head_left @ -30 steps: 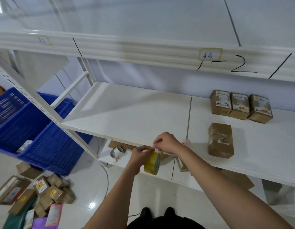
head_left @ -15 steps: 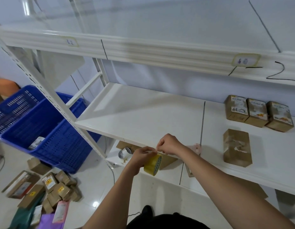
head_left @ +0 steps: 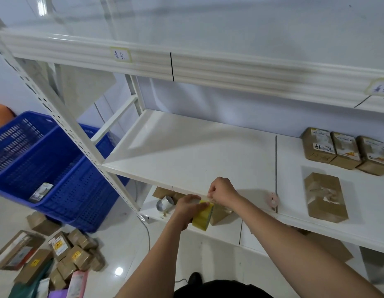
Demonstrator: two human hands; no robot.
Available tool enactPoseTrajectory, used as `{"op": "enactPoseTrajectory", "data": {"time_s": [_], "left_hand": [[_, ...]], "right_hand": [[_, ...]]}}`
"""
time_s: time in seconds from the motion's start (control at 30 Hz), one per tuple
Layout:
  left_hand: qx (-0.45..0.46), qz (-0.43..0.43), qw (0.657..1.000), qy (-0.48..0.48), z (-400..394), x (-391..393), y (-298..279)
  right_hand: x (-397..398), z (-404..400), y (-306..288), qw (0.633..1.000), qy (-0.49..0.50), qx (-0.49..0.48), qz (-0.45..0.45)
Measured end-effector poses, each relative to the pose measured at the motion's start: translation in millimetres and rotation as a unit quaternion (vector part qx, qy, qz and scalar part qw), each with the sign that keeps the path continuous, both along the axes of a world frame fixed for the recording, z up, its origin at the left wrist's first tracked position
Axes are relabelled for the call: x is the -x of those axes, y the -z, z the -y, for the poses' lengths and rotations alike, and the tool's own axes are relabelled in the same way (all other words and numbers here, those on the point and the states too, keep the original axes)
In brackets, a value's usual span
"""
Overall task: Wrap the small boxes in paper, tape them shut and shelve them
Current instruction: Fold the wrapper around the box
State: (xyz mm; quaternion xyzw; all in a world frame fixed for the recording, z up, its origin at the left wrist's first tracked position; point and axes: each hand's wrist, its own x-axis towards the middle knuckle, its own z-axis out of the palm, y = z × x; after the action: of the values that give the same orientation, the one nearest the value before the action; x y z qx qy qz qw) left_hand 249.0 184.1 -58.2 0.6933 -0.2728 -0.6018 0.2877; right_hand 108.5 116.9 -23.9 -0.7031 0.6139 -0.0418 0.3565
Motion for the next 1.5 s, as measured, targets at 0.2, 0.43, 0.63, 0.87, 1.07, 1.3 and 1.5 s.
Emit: {"op": "enactPoseTrajectory", "data": {"time_s": [0.2,0.43,0.63,0.87,1.07,1.3,1.5], "left_hand": [[-0.051,0.023,0.998,0.017,18,-7,8],[-0.079,0.094,0.992,-0.003,20,0,25],[-0.080,0.090,0.993,-0.022,35,8,20],[-0.096,0.090,0.991,-0.006,41,9,31],[-0.097,0.142,0.985,0.018,34,2,24],[-0.102,0.129,0.986,0.004,34,2,25],[-0.127,0.113,0.985,0.021,32,0,31]], "right_hand": [[-7,10,3,1.000,0.025,0.001,-0.005],[-9,12,13,1.000,0.025,-0.004,-0.010],[-16,24,9,0.998,0.041,0.031,-0.041],[-17,28,16,0.997,0.042,0.018,-0.063],[-26,23,20,0.997,0.028,0.008,-0.077],[-26,21,24,0.994,0.012,0.037,-0.098],[-11,30,21,0.995,0.020,0.014,-0.099]]}}
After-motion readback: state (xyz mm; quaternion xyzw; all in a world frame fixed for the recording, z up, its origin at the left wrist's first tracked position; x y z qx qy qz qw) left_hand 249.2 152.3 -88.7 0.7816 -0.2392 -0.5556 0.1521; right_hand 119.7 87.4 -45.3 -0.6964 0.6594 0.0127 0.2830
